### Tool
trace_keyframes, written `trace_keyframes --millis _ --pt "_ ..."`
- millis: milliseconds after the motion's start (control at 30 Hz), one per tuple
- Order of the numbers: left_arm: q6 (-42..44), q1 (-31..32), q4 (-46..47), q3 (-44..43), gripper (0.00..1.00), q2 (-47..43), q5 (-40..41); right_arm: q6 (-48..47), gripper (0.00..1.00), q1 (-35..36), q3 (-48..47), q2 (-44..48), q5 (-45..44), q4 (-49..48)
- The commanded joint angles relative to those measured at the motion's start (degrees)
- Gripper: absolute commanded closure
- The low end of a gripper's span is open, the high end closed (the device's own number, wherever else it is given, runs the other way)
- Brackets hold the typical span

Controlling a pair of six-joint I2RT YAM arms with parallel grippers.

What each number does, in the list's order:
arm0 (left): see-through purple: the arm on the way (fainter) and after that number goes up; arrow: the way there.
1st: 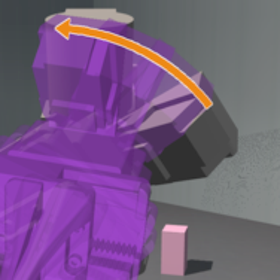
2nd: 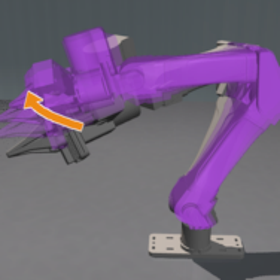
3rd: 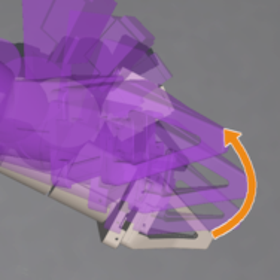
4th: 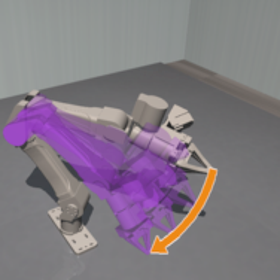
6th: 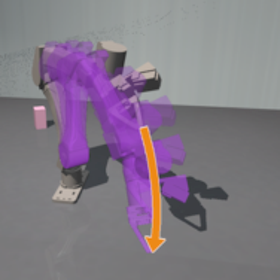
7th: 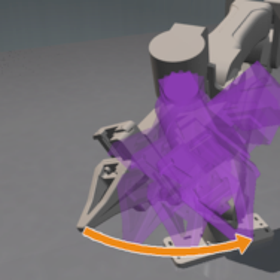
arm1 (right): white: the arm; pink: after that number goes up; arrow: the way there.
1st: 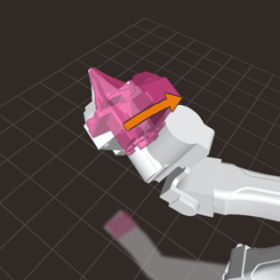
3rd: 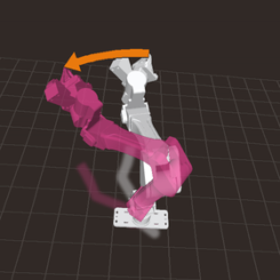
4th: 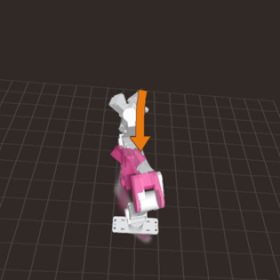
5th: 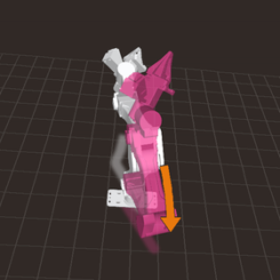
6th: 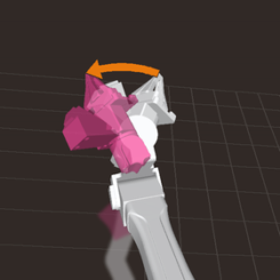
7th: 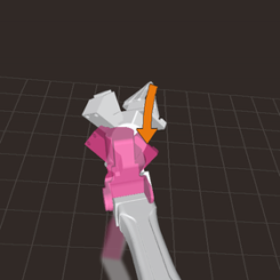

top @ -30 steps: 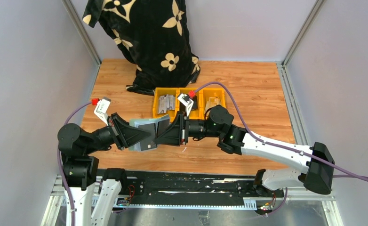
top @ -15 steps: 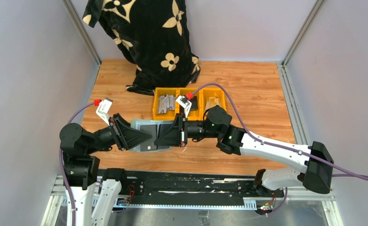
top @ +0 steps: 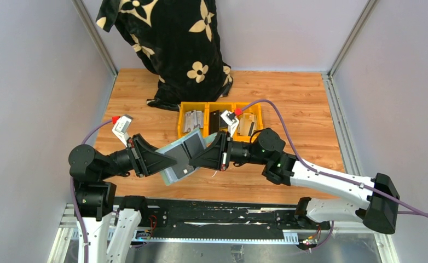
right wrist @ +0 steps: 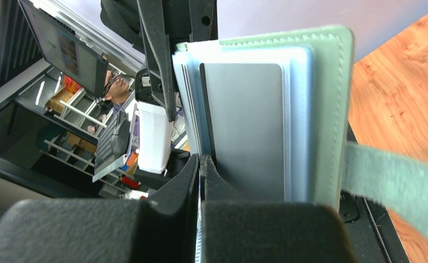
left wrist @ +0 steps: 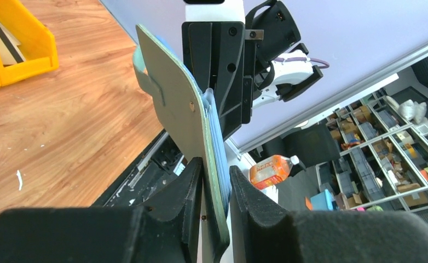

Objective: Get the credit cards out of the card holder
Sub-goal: Remove the credit card from the card holder.

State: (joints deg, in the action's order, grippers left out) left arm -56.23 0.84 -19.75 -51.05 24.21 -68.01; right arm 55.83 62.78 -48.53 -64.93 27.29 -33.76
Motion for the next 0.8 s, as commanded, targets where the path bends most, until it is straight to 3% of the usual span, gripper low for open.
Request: trace_keyframes --millis 0,133,200,367,533,667,767 --pt "-1.8 0.13 2.28 -0.63 0.75 -0.83 -3.01 0.8 1.0 -1.61 1.86 1.59 -4.79 -1.41" --pt "-1.64 0.08 2.28 -0.55 0.75 -0.7 -3.03 0.86 1.0 -1.59 1.85 1.57 -4.49 -2.4" --pt "-1.53 0.11 2.28 -0.42 0.81 -0.57 -2.89 0.86 1.0 -1.61 0.79 0.3 -1.3 -3.55" --pt "-0.37 0.13 1.0 -0.37 0.98 -0.21 -1.38 0.53 0.84 -0.69 -3.83 -4.82 6.38 -3.86" --pt "1.58 0.13 -1.06 -0.72 1.0 -0.37 -0.98 0.09 0.78 -0.12 -5.14 -6.0 7.03 -4.39" --pt "2.33 0.13 -1.45 -0.59 1.0 -0.39 -0.82 -0.36 0.81 -0.12 -6.13 -5.88 6.81 -4.08" --pt "2.6 0.11 -1.66 -0.7 0.96 -0.43 -0.81 -0.67 0.95 -0.16 -6.07 -5.22 5.76 -3.2"
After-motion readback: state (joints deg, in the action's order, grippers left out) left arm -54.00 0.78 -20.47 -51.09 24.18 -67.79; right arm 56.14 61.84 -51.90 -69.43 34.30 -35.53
